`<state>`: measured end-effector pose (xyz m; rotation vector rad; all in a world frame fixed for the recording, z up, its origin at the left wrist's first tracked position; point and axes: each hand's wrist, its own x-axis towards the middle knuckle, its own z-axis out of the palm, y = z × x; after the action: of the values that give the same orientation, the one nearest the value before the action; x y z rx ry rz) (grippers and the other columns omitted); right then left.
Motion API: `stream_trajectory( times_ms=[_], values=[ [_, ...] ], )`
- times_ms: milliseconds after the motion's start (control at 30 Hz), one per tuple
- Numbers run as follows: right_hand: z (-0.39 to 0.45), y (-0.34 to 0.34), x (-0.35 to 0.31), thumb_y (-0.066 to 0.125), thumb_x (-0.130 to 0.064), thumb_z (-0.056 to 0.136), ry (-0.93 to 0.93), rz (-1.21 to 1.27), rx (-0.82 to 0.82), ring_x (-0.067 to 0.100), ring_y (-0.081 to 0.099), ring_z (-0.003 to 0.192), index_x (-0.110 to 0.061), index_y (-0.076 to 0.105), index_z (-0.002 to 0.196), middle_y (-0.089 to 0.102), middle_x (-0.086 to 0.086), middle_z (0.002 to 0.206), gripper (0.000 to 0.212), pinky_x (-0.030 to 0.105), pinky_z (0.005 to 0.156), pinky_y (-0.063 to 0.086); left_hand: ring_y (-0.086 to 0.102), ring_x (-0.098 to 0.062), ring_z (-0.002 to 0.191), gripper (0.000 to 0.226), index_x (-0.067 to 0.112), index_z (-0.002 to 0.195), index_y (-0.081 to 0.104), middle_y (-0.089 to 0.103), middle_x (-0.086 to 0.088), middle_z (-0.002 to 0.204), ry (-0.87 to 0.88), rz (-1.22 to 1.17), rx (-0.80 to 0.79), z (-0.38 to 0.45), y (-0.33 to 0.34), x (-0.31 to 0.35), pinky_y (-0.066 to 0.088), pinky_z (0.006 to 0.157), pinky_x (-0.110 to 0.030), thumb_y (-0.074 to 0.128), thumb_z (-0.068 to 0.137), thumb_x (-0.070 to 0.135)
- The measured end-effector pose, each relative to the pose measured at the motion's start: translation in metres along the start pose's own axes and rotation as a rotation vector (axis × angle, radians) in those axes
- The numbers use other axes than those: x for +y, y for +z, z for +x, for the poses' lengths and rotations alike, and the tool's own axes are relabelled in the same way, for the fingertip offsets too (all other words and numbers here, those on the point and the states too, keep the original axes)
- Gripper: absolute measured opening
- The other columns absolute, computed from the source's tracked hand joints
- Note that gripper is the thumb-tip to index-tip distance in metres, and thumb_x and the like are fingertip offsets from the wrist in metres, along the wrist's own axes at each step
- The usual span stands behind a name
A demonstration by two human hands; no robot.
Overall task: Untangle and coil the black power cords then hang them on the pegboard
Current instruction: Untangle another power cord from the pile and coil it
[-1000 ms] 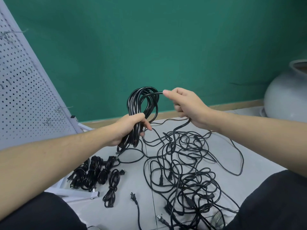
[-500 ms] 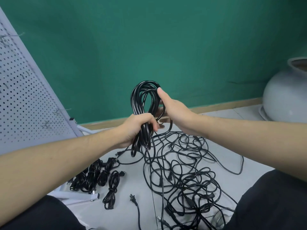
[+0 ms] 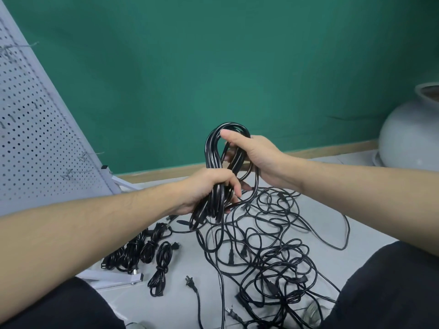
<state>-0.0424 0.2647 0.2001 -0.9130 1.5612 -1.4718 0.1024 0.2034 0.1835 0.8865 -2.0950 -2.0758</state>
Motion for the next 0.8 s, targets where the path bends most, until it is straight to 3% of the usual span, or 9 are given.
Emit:
stream_trajectory(
  times_ms=[100, 167, 233, 267, 367, 467, 600, 700, 800],
  values=[
    [-0.001, 0.006, -0.003, 0.079, -0.057, 0.076, -0.04, -0.054, 0.106, 0.021, 0.055, 0.067, -0.02, 0.059, 0.066, 0.059, 0.001, 0.061, 0.044, 0.037, 0.075, 0.047, 0.066, -0.021, 0.065, 0.018, 0.011, 0.062, 0.073, 0.069, -0.018, 0.082, 0.016, -0.062, -0.032, 0.001, 0.002, 0.002, 0.056, 0.069, -0.034, 0.058, 0.062, 0.021],
    [-0.002, 0.011, -0.004, 0.079, -0.059, 0.075, -0.06, -0.04, 0.173, 0.022, 0.052, 0.063, -0.022, 0.057, 0.059, 0.054, 0.002, 0.055, 0.046, 0.037, 0.072, 0.045, 0.075, -0.03, 0.088, 0.021, 0.008, 0.061, 0.071, 0.064, -0.028, 0.088, 0.006, -0.172, -0.07, 0.001, 0.003, 0.001, 0.06, 0.084, -0.043, 0.054, 0.064, 0.018],
    [-0.002, 0.014, -0.004, 0.079, -0.058, 0.075, -0.087, 0.002, 0.205, 0.023, 0.049, 0.06, -0.024, 0.059, 0.047, 0.049, 0.003, 0.05, 0.049, 0.039, 0.069, 0.044, 0.069, -0.042, 0.113, 0.023, 0.005, 0.062, 0.07, 0.06, -0.031, 0.095, -0.014, -0.275, -0.15, 0.0, 0.006, 0.002, 0.054, 0.1, -0.055, 0.05, 0.068, 0.016],
    [-0.002, 0.015, -0.004, 0.079, -0.058, 0.075, -0.102, 0.025, 0.215, 0.023, 0.047, 0.058, -0.025, 0.058, 0.043, 0.047, 0.003, 0.049, 0.05, 0.039, 0.067, 0.043, 0.067, -0.043, 0.116, 0.024, 0.004, 0.063, 0.069, 0.061, -0.031, 0.095, -0.02, -0.313, -0.19, 0.0, 0.008, 0.003, 0.051, 0.104, -0.057, 0.049, 0.069, 0.015],
    [-0.002, 0.018, -0.003, 0.077, -0.055, 0.079, -0.15, 0.042, 0.228, 0.021, 0.042, 0.053, -0.023, 0.054, 0.051, 0.045, 0.004, 0.049, 0.049, 0.039, 0.064, 0.041, 0.073, -0.04, 0.1, 0.033, 0.006, 0.064, 0.072, 0.067, -0.029, 0.097, -0.03, -0.394, -0.253, -0.002, 0.011, 0.005, 0.06, 0.088, -0.05, 0.044, 0.08, 0.011],
    [-0.004, 0.016, -0.006, 0.068, -0.055, 0.088, -0.202, -0.088, 0.189, 0.018, 0.047, 0.053, -0.018, 0.05, 0.061, 0.049, 0.002, 0.049, 0.05, 0.032, 0.062, 0.042, 0.07, -0.028, 0.075, 0.05, 0.01, 0.072, 0.08, 0.071, -0.015, 0.083, -0.033, -0.38, -0.237, -0.003, 0.008, 0.006, 0.061, 0.067, -0.037, 0.034, 0.09, 0.008],
    [-0.003, 0.013, -0.008, 0.058, -0.067, 0.09, -0.147, -0.143, 0.077, 0.019, 0.052, 0.059, -0.019, 0.05, 0.063, 0.059, 0.003, 0.058, 0.055, 0.033, 0.067, 0.042, 0.055, -0.019, 0.065, 0.047, 0.011, 0.087, 0.082, 0.054, -0.004, 0.074, -0.003, -0.398, -0.253, -0.002, 0.002, 0.002, 0.053, 0.065, -0.035, 0.035, 0.087, 0.008],
    [0.001, 0.013, 0.0, 0.037, -0.085, 0.086, 0.04, 0.066, -0.131, 0.026, 0.056, 0.066, -0.012, 0.061, 0.076, 0.064, 0.009, 0.071, 0.077, 0.035, 0.067, 0.043, 0.051, -0.018, 0.064, 0.049, 0.011, 0.085, 0.083, 0.052, -0.003, 0.072, 0.06, -0.398, -0.158, 0.0, 0.0, 0.004, 0.057, 0.065, -0.037, 0.035, 0.087, 0.003],
    [0.005, 0.01, 0.018, 0.025, -0.052, 0.105, 0.115, 0.134, -0.19, 0.019, 0.046, 0.053, -0.016, 0.063, 0.081, 0.051, -0.003, 0.058, 0.057, 0.034, 0.066, 0.043, 0.047, -0.017, 0.063, 0.04, 0.014, 0.085, 0.084, 0.048, -0.002, 0.072, 0.147, -0.453, -0.093, 0.0, -0.004, 0.016, 0.05, 0.06, -0.032, 0.045, 0.073, 0.009]
  ],
)
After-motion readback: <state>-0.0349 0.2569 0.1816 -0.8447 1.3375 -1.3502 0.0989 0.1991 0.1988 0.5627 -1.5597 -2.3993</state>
